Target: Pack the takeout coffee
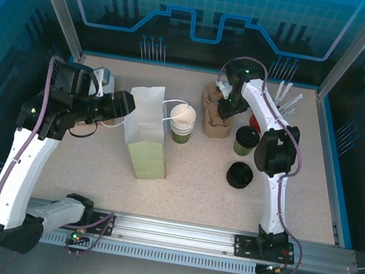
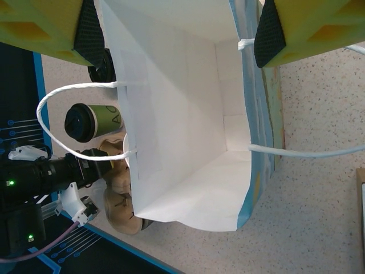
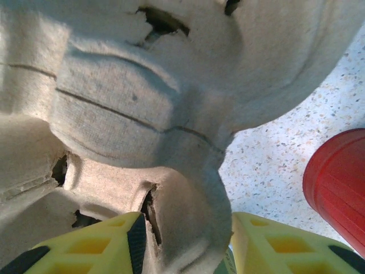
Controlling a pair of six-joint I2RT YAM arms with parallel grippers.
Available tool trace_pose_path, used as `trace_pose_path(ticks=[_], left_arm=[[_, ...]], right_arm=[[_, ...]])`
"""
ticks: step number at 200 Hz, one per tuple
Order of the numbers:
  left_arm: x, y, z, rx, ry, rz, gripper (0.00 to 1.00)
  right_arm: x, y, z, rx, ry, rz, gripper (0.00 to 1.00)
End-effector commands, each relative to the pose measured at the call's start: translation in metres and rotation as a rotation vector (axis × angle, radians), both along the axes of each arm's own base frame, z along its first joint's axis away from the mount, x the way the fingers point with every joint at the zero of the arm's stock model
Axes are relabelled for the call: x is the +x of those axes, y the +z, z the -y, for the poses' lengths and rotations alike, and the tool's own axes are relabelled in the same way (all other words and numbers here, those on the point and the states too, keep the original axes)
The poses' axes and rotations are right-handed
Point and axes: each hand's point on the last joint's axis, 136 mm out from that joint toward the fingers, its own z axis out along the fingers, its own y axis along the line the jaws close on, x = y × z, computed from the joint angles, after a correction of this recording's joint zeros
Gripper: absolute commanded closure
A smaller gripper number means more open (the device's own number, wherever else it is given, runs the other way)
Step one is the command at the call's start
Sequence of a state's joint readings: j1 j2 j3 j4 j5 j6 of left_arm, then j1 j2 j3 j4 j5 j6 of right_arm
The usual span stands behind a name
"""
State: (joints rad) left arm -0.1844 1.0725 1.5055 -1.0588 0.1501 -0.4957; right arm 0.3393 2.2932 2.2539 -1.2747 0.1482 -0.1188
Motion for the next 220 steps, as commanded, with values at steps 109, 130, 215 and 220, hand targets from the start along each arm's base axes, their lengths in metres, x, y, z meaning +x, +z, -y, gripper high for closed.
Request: trace_pose_path(ticks=[109, 130, 215, 220], left_arm=[[-0.006, 0.017, -0.005, 0.038, 0.0, 0.051, 0.27], [-0.006, 0.02, -0.006, 0.04, 0.0, 0.06, 0.27], [-0.004, 0.02, -0.004, 0.036, -0.009, 0.062, 0.27], [-0.004, 0.021, -0.004, 0.035, -0.008, 0.063, 0.27]], right_arm=[[0.003, 0.019, 0.007, 0.014, -0.046, 0.03, 0.81], [0.003, 0.028, 0.008, 0.069, -0.074, 0.033, 0.84], [-0.001, 0.051, 0.003, 0.298, -0.14, 0.007, 0.88], [-0.001, 0.05, 0.003, 0.31, -0.145, 0.0, 0.88]])
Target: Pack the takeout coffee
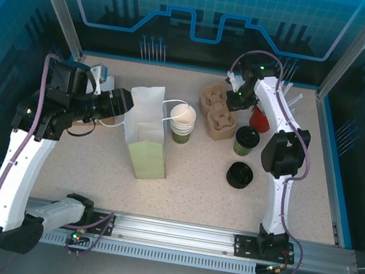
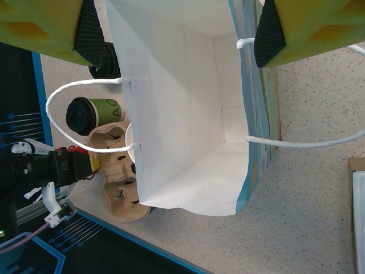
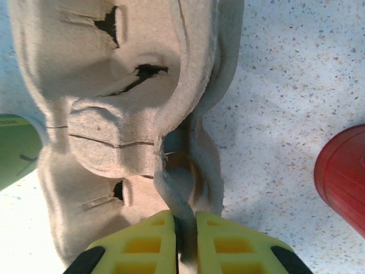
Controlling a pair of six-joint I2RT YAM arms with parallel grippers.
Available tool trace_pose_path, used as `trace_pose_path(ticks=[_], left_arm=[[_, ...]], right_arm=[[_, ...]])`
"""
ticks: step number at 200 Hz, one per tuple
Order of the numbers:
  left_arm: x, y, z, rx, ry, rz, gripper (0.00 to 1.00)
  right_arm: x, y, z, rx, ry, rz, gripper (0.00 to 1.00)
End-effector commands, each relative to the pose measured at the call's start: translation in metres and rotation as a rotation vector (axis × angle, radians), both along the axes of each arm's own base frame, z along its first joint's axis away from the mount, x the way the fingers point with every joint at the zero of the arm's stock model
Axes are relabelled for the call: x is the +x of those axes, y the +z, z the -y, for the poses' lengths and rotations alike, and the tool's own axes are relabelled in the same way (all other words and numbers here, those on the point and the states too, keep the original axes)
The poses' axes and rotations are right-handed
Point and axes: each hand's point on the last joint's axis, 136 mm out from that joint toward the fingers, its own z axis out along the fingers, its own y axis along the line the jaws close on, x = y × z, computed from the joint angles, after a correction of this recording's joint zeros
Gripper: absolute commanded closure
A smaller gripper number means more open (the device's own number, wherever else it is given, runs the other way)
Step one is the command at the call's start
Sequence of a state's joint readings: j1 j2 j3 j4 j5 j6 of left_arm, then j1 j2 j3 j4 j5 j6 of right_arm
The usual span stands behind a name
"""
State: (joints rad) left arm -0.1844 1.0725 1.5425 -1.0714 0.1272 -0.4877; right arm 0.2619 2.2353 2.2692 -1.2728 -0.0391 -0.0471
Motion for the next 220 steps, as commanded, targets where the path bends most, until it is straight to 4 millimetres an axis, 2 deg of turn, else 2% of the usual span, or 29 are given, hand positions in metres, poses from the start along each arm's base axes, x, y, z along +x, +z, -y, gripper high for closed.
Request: trace_pose_path(ticks=[1, 50, 105, 187, 210, 220], left_arm=[[-0.003, 0.01, 0.0, 0.02, -0.021, 0.033, 0.27], [-0.004, 0.013, 0.003, 0.007, -0.033, 0.043, 0.26], [-0.004, 0.028, 0.015, -0.058, -0.081, 0.104, 0.25], [-0.004, 0.05, 0.032, -0.159, -0.155, 0.195, 0.24], [-0.004, 0.055, 0.042, -0.201, -0.205, 0.215, 0.24], [-0.004, 0.058, 0.047, -0.225, -0.23, 0.223, 0.24]], right_arm=[[-0.005, 0.017, -0.002, 0.102, -0.035, -0.01, 0.88], [-0.005, 0.023, -0.003, 0.174, -0.053, -0.019, 0.92], [-0.005, 0.054, -0.003, 0.262, -0.063, 0.033, 0.93], [-0.009, 0.113, -0.01, 0.424, -0.053, 0.138, 0.96], [-0.015, 0.14, -0.014, 0.491, -0.04, 0.186, 0.96], [-0.019, 0.159, -0.016, 0.527, -0.028, 0.229, 0.96]])
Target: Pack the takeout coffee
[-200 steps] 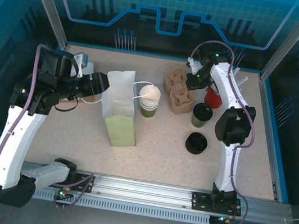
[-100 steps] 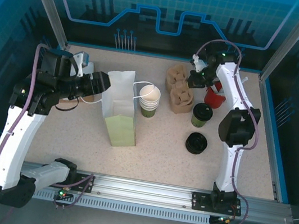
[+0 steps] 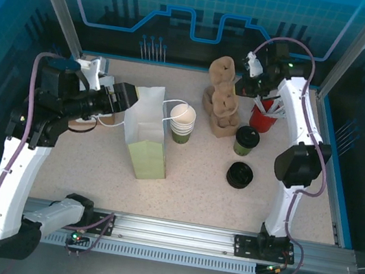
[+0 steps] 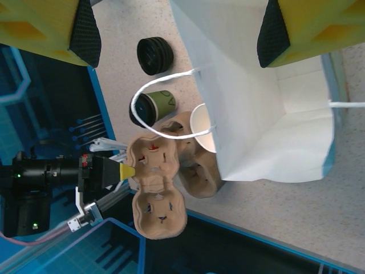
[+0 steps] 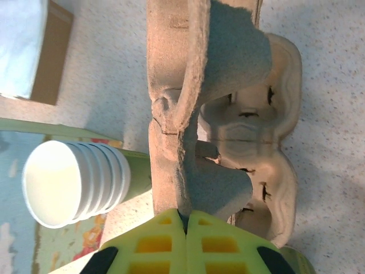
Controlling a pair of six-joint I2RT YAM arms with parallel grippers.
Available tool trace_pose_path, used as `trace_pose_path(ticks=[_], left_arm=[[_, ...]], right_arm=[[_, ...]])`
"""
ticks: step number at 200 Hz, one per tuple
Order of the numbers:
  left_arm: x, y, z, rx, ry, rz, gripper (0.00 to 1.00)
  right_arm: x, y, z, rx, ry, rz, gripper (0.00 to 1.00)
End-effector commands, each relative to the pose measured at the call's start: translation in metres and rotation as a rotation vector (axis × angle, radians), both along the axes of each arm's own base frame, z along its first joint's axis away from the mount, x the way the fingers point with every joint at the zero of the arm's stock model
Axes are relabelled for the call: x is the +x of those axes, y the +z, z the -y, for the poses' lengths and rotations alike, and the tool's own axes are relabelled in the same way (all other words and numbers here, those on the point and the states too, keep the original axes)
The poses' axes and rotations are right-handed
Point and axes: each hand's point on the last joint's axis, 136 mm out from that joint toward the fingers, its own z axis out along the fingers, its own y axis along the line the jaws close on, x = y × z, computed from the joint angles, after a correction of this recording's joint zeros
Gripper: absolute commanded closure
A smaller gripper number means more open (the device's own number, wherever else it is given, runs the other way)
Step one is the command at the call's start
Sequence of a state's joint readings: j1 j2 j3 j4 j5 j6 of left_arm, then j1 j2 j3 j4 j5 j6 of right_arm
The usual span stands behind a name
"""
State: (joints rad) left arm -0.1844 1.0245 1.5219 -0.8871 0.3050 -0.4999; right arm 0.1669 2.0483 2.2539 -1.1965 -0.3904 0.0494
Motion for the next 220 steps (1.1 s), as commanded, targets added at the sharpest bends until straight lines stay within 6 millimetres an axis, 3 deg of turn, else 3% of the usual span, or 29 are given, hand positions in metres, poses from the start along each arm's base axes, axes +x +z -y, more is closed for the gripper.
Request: trace_pose_path(ticks=[1, 42, 81, 139, 187, 220], left_arm=[[-0.003, 0.013, 0.018, -0.078, -0.095, 0.043, 0.24], [-0.001, 0.03, 0.047, -0.193, -0.246, 0.089, 0.28], [0.005, 0.04, 0.084, -0.217, -0.383, 0.139, 0.3], [0.025, 0.037, 0.135, -0.21, -0.516, 0.149, 0.34], [0.031, 0.034, 0.164, -0.226, -0.597, 0.154, 0.37], [0.035, 0.032, 0.17, -0.226, -0.599, 0.146, 0.43]], right_arm=[[-0.013, 0.056, -0.006, 0.129, 0.013, 0.106, 0.96], [-0.05, 0.137, -0.008, 0.275, 0.055, 0.303, 0.96], [-0.096, 0.179, -0.022, 0.488, 0.128, 0.354, 0.96], [-0.14, 0.191, -0.035, 0.624, 0.166, 0.307, 0.96], [-0.155, 0.188, -0.045, 0.668, 0.21, 0.26, 0.97], [-0.16, 0.188, -0.049, 0.681, 0.232, 0.25, 0.97]])
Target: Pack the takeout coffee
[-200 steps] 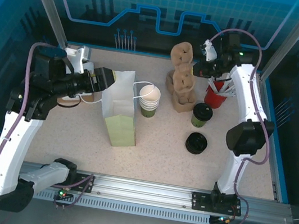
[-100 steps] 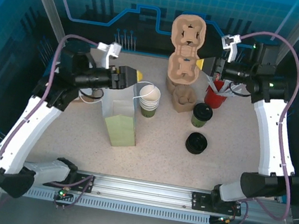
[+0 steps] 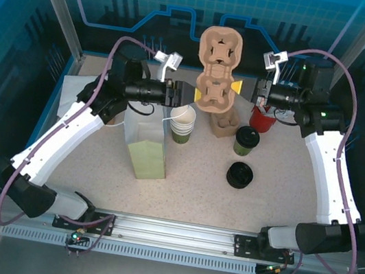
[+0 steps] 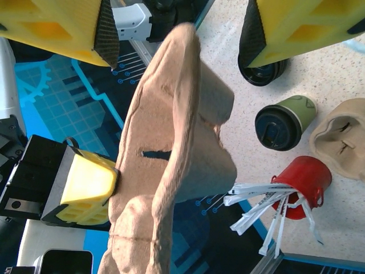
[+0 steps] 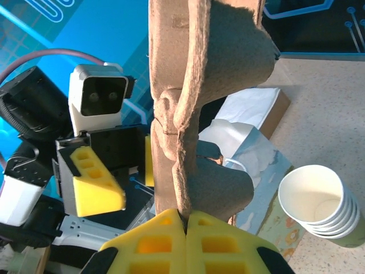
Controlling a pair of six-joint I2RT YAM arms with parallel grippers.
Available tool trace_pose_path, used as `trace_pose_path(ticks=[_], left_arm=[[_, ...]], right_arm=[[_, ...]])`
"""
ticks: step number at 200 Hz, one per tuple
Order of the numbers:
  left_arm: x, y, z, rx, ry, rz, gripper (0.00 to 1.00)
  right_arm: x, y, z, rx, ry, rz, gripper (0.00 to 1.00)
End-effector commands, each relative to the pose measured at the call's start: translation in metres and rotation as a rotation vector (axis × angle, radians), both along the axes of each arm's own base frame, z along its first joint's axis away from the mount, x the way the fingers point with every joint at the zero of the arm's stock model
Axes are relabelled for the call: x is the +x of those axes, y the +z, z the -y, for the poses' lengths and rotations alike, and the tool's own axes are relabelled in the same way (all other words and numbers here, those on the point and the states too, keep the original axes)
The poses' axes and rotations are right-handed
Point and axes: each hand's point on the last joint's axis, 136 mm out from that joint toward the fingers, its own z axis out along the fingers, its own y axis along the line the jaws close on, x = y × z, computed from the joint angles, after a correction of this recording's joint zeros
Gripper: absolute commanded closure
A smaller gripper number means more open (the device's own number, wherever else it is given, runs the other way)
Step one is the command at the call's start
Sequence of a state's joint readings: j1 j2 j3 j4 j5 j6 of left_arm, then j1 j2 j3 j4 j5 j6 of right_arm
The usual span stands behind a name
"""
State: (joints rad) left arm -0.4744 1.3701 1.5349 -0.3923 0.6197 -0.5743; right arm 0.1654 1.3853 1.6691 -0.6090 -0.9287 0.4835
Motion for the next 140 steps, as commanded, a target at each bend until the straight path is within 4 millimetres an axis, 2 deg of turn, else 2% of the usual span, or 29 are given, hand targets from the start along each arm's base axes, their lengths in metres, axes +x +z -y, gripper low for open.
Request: trace_pose_path(ticks=[1, 23, 105, 113, 126, 140], left_arm=[[-0.005, 0.025, 0.005, -0.037, -0.036, 0.083, 0.44], [-0.004, 0.026, 0.006, -0.039, -0.033, 0.087, 0.56], [-0.008, 0.024, -0.001, -0.021, -0.01, 0.096, 0.93], [-0.009, 0.022, -0.002, -0.014, -0.008, 0.094, 0.95], [-0.011, 0.019, -0.004, 0.001, -0.007, 0.096, 0.99], [-0.014, 0.012, -0.007, 0.033, 0.006, 0.092, 1.0]], right_arm=[[-0.014, 0.012, -0.007, 0.035, 0.057, 0.026, 0.97], [-0.015, 0.012, -0.01, 0.041, 0.073, 0.026, 0.97], [-0.016, 0.0, -0.013, 0.03, 0.081, -0.003, 0.94], [-0.015, -0.001, -0.012, 0.023, 0.078, 0.004, 0.91], [-0.016, -0.004, -0.009, -0.003, 0.057, 0.021, 0.8], [-0.016, -0.012, -0.003, -0.077, 0.012, 0.047, 0.65]])
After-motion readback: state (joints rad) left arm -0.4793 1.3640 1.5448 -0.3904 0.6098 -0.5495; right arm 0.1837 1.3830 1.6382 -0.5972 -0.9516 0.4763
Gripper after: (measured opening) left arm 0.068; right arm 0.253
